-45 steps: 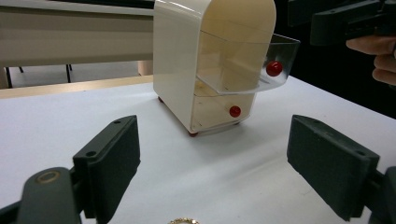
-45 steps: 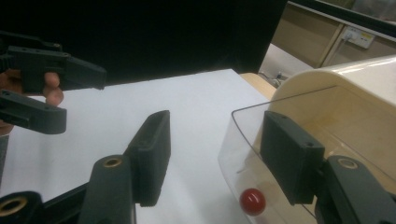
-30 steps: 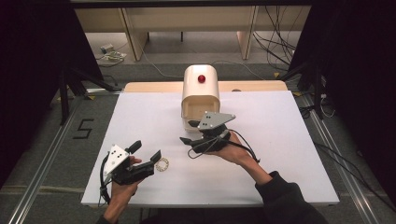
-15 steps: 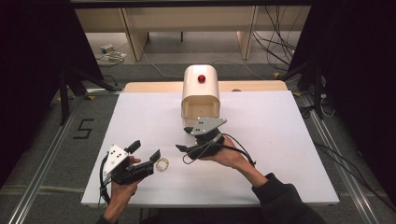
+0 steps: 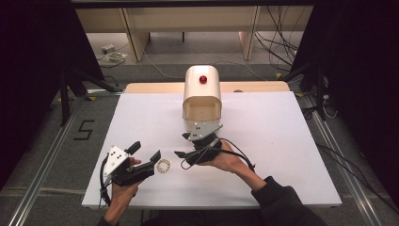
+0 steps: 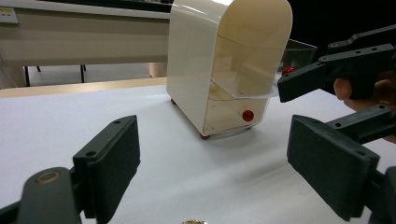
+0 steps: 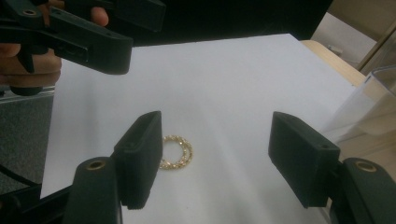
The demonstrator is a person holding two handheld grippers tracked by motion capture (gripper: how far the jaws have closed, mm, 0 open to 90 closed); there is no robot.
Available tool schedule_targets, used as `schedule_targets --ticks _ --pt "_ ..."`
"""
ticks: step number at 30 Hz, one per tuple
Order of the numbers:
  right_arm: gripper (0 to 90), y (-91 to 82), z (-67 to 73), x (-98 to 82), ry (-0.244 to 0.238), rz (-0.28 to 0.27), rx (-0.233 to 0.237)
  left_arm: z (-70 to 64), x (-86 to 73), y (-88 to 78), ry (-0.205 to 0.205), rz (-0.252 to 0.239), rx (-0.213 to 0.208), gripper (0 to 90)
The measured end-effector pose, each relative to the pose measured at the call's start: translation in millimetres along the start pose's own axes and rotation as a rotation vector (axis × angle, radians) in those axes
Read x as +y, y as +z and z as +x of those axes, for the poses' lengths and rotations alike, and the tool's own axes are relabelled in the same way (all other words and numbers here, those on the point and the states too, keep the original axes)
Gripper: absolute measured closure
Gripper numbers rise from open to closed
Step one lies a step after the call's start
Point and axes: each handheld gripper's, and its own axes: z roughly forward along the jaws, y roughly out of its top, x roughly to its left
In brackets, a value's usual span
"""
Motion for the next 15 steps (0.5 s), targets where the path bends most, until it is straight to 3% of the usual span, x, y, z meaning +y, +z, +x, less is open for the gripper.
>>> schedule_targets --ticks 15 --pt "31.6 14.2 6.1 -7.1 0.026 -0.001 0.052 0.9 0.3 0.8 -0.010 -0.004 0.011 16.5"
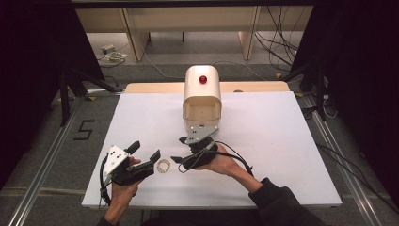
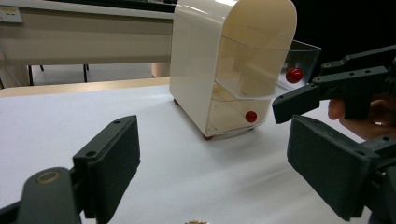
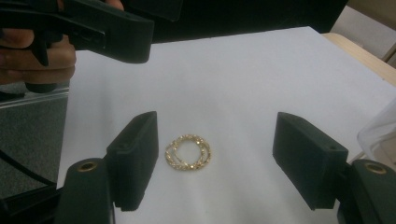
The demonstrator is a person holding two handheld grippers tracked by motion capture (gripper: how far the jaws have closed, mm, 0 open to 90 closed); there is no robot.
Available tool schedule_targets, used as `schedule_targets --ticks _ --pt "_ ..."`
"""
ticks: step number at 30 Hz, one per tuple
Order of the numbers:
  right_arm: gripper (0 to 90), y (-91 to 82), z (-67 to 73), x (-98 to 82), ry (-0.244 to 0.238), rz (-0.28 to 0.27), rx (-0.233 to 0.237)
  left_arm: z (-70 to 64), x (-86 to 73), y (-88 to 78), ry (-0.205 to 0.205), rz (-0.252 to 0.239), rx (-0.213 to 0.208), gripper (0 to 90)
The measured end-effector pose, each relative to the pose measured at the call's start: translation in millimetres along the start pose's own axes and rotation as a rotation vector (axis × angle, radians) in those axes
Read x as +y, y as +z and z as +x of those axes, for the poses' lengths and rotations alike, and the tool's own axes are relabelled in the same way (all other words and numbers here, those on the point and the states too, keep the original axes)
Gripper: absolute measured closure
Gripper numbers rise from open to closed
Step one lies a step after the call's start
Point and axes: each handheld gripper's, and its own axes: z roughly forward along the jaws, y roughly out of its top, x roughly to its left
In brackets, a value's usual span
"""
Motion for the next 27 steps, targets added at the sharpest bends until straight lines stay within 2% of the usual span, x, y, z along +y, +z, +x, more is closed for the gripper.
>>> schedule_targets --ticks 4,11,27 --pt "31.0 2.5 2.2 -1.2 0.006 -0.001 0.015 -0.3 0.0 -0.4 0.003 0.001 0.001 16.5" --pt "30.4 7.9 5.9 -3.5 -0.011 0.017 0.030 0.0 -0.1 -0.7 0.000 0.002 0.004 16.4" --pt "29.9 23.1 10.1 -12.6 -0.017 0.068 0.038 0.1 0.2 -1.4 -0.001 0.002 0.012 16.4"
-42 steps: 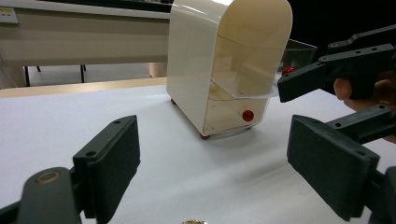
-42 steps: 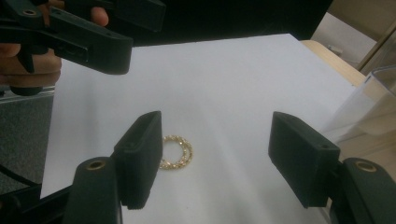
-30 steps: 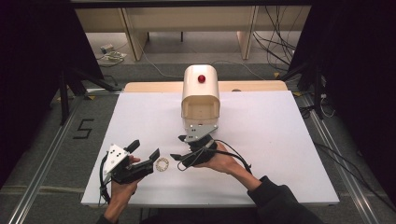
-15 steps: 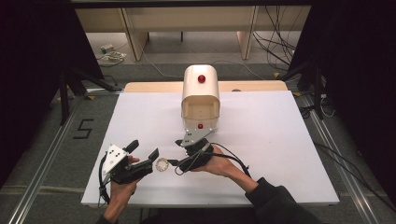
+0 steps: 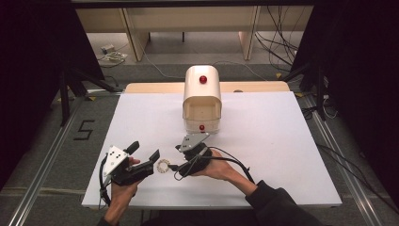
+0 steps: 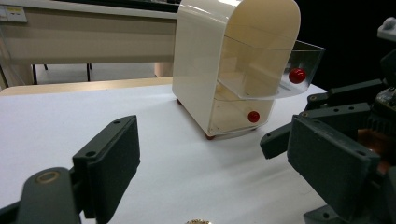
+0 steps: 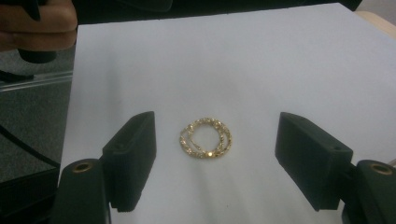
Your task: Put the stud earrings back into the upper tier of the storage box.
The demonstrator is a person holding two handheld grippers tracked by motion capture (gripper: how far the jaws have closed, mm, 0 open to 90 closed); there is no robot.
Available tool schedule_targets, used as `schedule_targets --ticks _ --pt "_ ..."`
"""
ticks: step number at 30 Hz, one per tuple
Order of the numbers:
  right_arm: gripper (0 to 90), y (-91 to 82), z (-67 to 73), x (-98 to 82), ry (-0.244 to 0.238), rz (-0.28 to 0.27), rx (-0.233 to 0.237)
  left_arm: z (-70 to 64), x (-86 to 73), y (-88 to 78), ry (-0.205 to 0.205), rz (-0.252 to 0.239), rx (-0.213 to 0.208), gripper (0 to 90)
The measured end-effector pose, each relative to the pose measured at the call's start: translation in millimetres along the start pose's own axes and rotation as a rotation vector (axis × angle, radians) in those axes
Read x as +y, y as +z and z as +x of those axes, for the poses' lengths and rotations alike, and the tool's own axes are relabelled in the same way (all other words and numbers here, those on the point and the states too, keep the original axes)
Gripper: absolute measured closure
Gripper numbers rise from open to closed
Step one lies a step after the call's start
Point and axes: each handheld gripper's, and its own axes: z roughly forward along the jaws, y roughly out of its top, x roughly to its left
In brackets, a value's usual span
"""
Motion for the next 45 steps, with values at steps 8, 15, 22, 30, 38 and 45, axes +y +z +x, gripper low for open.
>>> schedule_targets --ticks 8,15,22,30,38,45 --pt "34.1 17.9 5.0 -7.5 -0.003 0.021 0.015 0.1 -0.1 -3.1 0.000 -0.009 0.008 16.4" --pt "42.8 33.9 9.6 -10.4 -0.030 0.061 0.017 1.7 -0.3 -2.1 -0.009 -0.013 0.020 16.3" --pt "54.3 46.6 7.9 -13.1 -0.029 0.071 0.019 1.8 -0.4 -2.3 -0.012 -0.014 0.026 16.3" --pt "64.8 61.8 8.0 -10.9 -0.045 0.091 0.037 3.0 -0.4 -3.2 -0.012 -0.013 0.032 16.4" --pt "73.4 72.5 6.1 -11.2 -0.031 0.109 0.054 3.1 -0.4 -3.2 -0.012 -0.010 0.039 16.3" --pt "78.1 79.4 8.1 -11.5 -0.046 0.132 0.050 3.5 -0.5 -2.9 -0.018 -0.007 0.044 16.4"
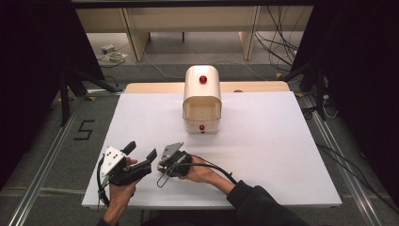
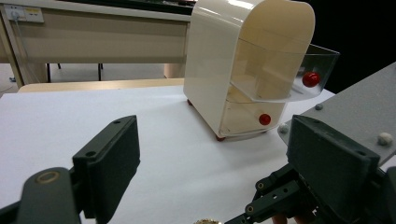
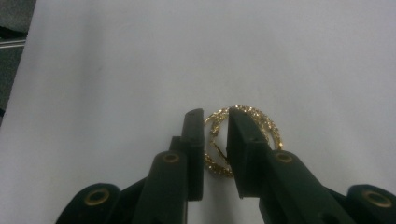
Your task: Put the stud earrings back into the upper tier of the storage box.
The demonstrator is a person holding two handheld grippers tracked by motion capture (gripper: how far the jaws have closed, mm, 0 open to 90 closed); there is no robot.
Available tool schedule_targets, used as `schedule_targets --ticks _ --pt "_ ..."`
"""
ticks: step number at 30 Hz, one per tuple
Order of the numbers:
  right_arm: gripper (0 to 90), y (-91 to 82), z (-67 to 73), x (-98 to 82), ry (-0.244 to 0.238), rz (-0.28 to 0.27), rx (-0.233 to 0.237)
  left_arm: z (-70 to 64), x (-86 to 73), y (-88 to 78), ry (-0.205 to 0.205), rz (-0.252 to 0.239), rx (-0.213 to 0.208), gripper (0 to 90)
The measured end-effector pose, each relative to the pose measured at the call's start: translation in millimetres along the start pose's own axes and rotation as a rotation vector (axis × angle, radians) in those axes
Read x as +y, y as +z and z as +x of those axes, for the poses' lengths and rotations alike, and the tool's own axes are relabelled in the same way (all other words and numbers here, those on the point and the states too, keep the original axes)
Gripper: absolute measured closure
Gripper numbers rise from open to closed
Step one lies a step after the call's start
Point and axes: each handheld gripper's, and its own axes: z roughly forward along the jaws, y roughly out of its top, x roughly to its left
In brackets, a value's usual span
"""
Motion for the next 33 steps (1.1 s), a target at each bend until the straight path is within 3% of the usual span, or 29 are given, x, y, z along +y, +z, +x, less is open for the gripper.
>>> schedule_targets --ticks 16,27,33 --pt "80.7 4.9 -9.8 -1.8 0.072 0.023 0.010 -0.1 -0.1 0.3 -0.001 -0.001 0.000 16.4" --pt "87.1 4.8 -11.3 -1.5 0.093 0.027 0.021 0.0 0.0 0.1 -0.001 0.000 0.001 16.4" --pt "89.1 0.6 -12.7 -0.6 0.099 0.008 0.005 0.2 0.1 -0.3 0.001 0.000 0.003 16.4"
